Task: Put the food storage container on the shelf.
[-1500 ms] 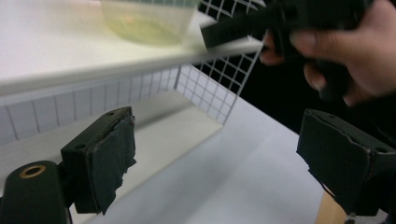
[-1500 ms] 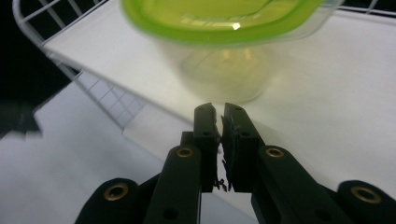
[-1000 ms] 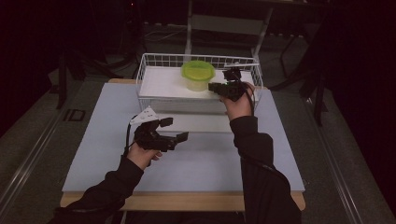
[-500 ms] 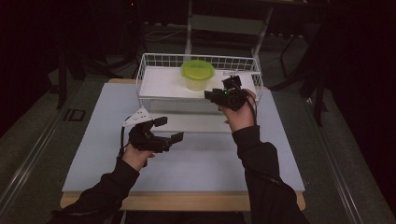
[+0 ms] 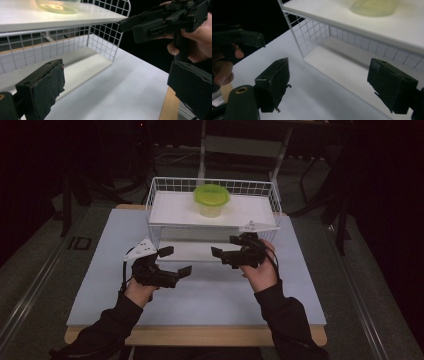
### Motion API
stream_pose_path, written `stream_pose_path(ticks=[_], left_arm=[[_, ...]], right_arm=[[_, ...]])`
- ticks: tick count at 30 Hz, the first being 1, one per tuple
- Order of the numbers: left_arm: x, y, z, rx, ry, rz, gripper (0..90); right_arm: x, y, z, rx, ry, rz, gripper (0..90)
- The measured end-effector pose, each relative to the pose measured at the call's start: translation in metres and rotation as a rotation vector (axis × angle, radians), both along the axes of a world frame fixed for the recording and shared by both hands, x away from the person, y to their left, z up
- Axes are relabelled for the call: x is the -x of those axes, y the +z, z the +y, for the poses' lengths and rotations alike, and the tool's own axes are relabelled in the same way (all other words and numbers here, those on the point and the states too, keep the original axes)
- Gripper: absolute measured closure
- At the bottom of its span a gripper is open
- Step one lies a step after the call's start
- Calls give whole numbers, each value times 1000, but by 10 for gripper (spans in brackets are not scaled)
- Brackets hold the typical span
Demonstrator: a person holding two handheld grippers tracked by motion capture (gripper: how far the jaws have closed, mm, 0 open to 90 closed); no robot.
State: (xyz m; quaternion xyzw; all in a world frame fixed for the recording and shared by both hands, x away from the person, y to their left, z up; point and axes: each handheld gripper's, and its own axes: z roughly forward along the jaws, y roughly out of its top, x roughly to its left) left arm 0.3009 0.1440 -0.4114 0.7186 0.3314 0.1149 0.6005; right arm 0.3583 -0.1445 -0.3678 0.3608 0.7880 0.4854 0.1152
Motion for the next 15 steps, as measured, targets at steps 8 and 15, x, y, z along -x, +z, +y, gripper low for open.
stream_pose_path(ticks=[8, 15], left_arm=[[13, -11, 7, -26, -53, 4, 19], [27, -29, 18, -74, -79, -10, 19]], right_arm=[[24, -30, -14, 15, 16, -8, 154], [40, -54, -27, 25, 30, 25, 153]])
